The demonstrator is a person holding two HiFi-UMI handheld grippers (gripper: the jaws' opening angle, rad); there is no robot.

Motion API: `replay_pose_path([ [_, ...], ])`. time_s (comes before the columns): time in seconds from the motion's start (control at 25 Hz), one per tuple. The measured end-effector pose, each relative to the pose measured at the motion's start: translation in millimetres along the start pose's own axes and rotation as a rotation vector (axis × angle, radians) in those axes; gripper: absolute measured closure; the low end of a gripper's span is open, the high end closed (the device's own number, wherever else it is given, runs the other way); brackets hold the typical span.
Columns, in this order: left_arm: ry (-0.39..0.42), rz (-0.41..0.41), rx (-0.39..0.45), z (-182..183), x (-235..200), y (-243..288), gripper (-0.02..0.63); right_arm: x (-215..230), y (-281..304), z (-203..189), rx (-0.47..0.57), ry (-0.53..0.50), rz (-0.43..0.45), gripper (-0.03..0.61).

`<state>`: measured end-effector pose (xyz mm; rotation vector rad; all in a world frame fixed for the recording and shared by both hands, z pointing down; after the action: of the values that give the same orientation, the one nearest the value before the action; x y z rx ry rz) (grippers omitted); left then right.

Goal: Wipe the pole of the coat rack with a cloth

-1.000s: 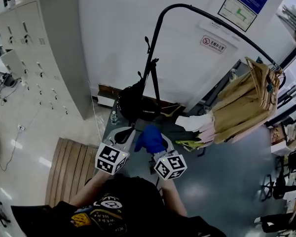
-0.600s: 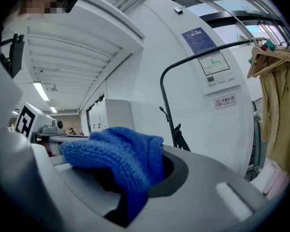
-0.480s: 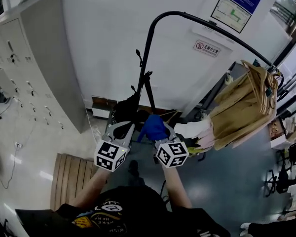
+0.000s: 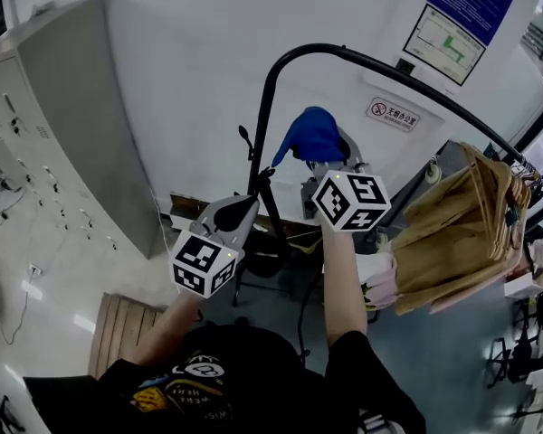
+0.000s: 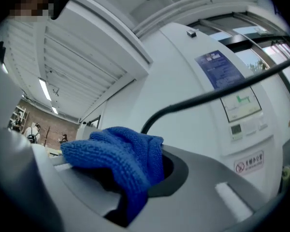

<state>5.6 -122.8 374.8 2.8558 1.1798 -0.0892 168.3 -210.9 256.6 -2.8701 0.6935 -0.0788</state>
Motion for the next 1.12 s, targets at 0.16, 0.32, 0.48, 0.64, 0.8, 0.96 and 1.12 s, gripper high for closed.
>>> replay_pose_path([
  [0.16,-0.029,0.010,-0.045,-10.8,-21.1,20.0,0.611,32.8,49.9,70.9,0.070,-0.069,-0.057,0.537],
  [0.32,-0.051,-0.009,-0.066,-15.6,-39.4,31.7,0.609,43.6,78.2,88.9,0.034,-0.066,-0.094,0.537],
  [0.48,-0.060,-0.039,-0.061,-9.2,-51.8,36.9,0.609,27.4,92.1,88.2,0.045,-0.115,-0.105,0.537],
  [0.64,-0.059,-0.057,-0.053,-5.7,-63.4,36.7,0.609,1.1,105.6,67.2,0.071,-0.168,-0.080,0.538],
  [0.8,-0.073,-0.046,-0.052,-10.4,-76.7,31.4,0.611,-23.1,113.9,5.7,0.012,-0.173,-0.030,0.537],
  [0.96,-0.109,-0.023,-0.060,-18.6,-86.9,26.4,0.609,-29.9,99.1,-76.6,-0.055,-0.121,-0.021,0.538],
  [1.12,-0.136,-0.017,-0.076,-28.4,-90.5,23.8,0.609,-32.7,81.9,-145.9,-0.179,-0.110,-0.001,0.538],
])
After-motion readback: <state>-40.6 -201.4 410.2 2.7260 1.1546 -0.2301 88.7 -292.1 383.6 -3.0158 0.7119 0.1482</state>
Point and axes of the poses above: the fingertips, and each gripper's own axes: y forward along the fingers, x to its right, z out of its top, the point moved 7 cm from there along -y, backward along the fingers
